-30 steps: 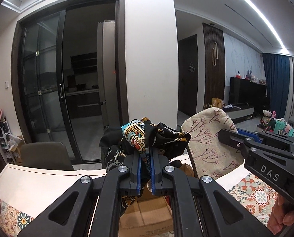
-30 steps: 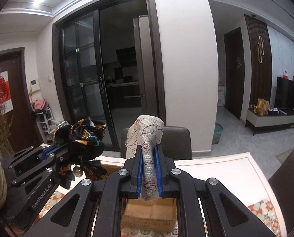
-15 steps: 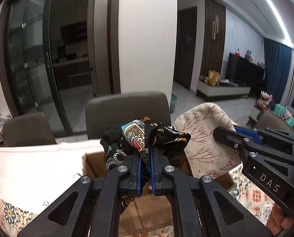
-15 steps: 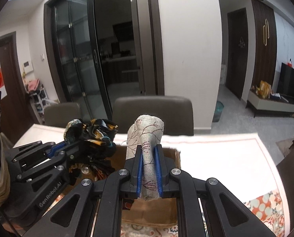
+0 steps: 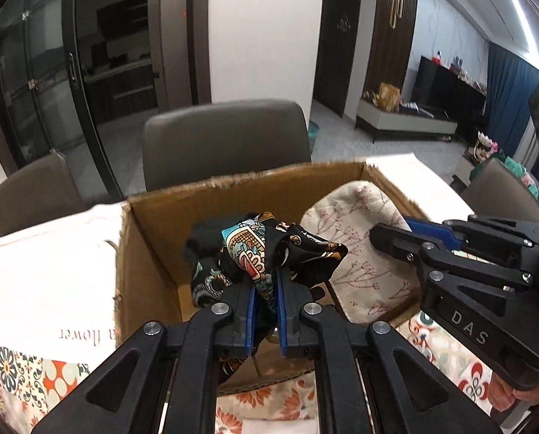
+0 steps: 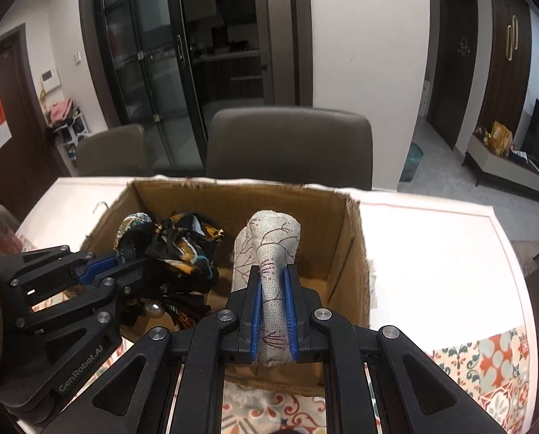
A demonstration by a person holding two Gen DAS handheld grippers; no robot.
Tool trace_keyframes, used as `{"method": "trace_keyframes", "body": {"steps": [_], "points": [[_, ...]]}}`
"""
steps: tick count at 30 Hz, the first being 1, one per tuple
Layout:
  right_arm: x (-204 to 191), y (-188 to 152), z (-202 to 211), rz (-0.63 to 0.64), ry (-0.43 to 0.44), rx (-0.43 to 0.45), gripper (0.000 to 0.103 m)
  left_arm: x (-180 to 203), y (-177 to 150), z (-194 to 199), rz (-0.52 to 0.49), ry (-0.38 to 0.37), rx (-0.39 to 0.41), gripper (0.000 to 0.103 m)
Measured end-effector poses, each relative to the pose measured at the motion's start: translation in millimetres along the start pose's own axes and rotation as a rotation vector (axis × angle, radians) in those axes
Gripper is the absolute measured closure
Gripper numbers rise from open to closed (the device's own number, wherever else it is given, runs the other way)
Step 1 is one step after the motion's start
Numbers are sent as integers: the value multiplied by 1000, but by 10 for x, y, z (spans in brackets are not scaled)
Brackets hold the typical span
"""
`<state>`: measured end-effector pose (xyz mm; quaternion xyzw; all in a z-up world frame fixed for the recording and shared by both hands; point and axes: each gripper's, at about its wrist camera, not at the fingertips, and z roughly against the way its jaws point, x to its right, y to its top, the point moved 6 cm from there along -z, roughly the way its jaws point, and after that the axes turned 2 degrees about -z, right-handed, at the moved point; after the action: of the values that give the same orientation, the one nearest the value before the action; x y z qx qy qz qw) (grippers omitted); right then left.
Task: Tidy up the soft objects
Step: 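Open both tools to drop the scarf and pouch into the box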
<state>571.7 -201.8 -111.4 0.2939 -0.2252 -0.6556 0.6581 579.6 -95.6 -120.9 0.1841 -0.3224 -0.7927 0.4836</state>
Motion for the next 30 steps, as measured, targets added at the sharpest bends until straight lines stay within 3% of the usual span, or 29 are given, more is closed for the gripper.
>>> {"method": "trace_keyframes", "body": {"steps": [4,6,8,26,30], "points": [[4,-46,-14,11,14,-19,85,17,-32,15,-13,16,-6,69],[22,-38,-5,0,4,-15,68,21,-15,62,-12,23,7,60],[40,-24,45,-11,-11,5,59,20,2,115,-12,36,25,54],[204,-33,849,-110,-60,121,59,155,5,983,-21,161,176,41],[208,-94,1065,-130,-61,149,48,224,-59,1170,-15,162,197,39]]}}
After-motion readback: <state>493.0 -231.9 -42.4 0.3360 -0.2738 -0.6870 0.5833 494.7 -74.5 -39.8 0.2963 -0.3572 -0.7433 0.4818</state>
